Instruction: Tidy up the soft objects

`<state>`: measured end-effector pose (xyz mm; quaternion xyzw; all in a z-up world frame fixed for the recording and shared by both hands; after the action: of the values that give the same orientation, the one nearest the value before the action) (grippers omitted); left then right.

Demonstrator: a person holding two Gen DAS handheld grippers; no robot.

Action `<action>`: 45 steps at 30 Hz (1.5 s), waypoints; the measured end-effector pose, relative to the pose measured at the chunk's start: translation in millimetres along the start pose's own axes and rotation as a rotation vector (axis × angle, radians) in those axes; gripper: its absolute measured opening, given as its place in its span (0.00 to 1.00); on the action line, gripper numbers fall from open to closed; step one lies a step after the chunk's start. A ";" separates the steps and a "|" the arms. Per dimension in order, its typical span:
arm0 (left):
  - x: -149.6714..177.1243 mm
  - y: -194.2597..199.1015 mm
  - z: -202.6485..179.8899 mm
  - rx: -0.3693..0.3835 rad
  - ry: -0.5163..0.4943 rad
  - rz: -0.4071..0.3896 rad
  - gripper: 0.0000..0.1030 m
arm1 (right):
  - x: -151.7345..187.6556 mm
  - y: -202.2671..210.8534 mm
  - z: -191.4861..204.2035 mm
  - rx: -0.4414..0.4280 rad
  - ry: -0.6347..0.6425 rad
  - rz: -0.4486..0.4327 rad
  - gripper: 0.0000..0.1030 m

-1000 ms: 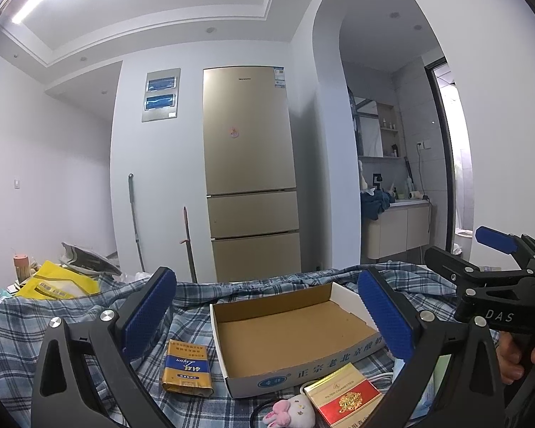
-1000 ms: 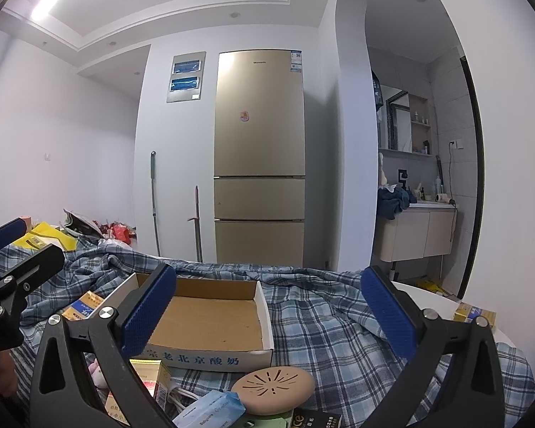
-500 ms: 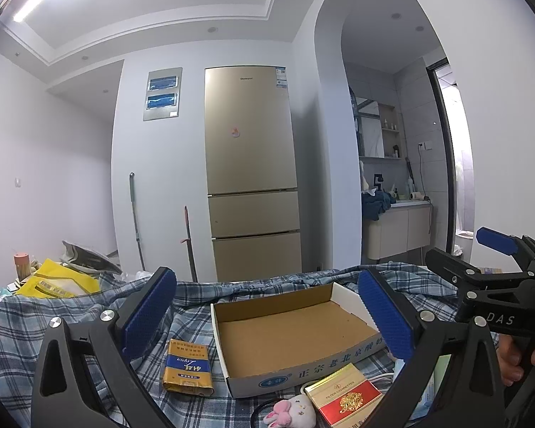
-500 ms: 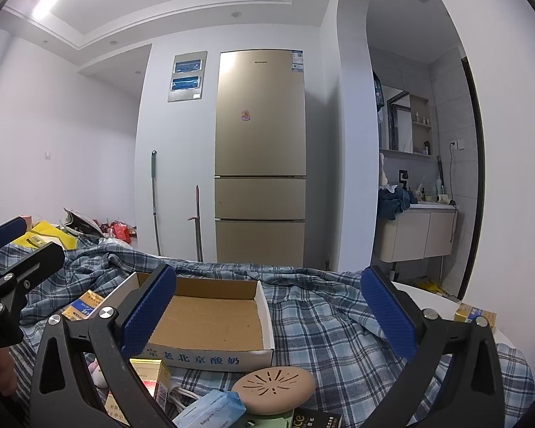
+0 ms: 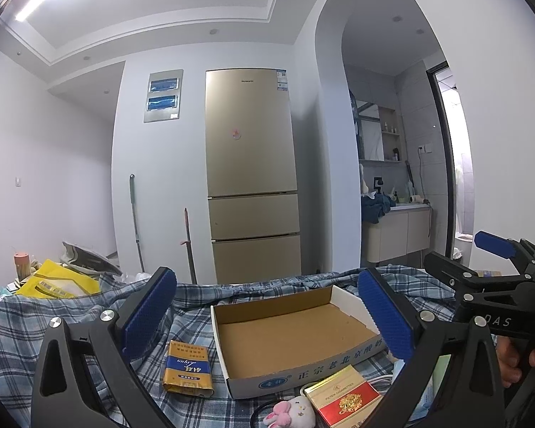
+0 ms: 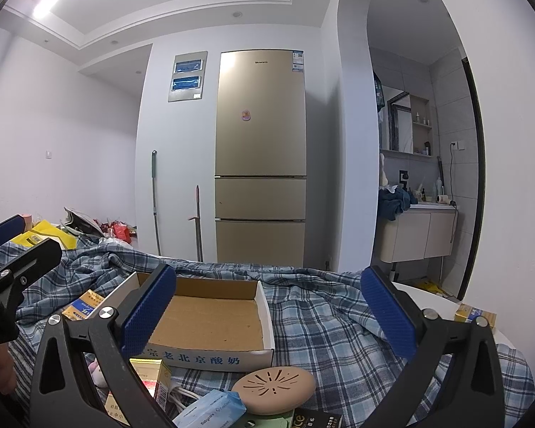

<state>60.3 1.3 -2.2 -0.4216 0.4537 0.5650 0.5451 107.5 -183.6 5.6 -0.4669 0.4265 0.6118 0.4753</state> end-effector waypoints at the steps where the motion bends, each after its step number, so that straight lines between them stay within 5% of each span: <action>1: 0.8 -0.8 -1.3 0.007 -0.002 0.006 1.00 | -0.3 0.2 0.6 -0.002 -0.004 -0.005 1.00; 12: -7.4 -4.1 7.2 0.028 0.045 0.066 1.00 | -1.4 2.5 -0.8 0.000 0.002 0.006 1.00; 17: -37.4 14.7 10.2 0.024 0.023 0.071 1.00 | -12.5 3.3 -3.7 -0.007 0.021 0.080 1.00; 26: -42.2 37.7 6.6 0.078 0.019 0.273 1.00 | -46.4 35.8 -6.7 -0.003 0.066 0.237 1.00; 35: 13.6 39.1 -3.2 0.133 0.043 0.429 0.96 | 16.3 29.5 -4.2 -0.070 0.018 0.517 0.94; 40: 43.6 36.0 -8.7 0.159 0.048 0.506 0.91 | 57.9 16.9 -23.2 -0.037 -0.023 0.692 0.76; 45: 58.4 34.5 -15.6 0.185 0.047 0.534 0.82 | 83.8 7.2 -38.4 -0.029 -0.050 0.777 0.62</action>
<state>22.7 0.0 -60.7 -0.2486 0.6108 0.6348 0.4027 97.4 -206.7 -83.4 -0.2618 0.5512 0.7634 0.2118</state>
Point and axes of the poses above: each gripper's, at about its wrist camera, not at the fingertips, and y roughly against the way its jaws point, z to its left, x to its underside, the point moved 7 cm from there along -y, roughly the way its jaws point, and after that the axes turned 11 degrees about -y, right-handed, at the moved point
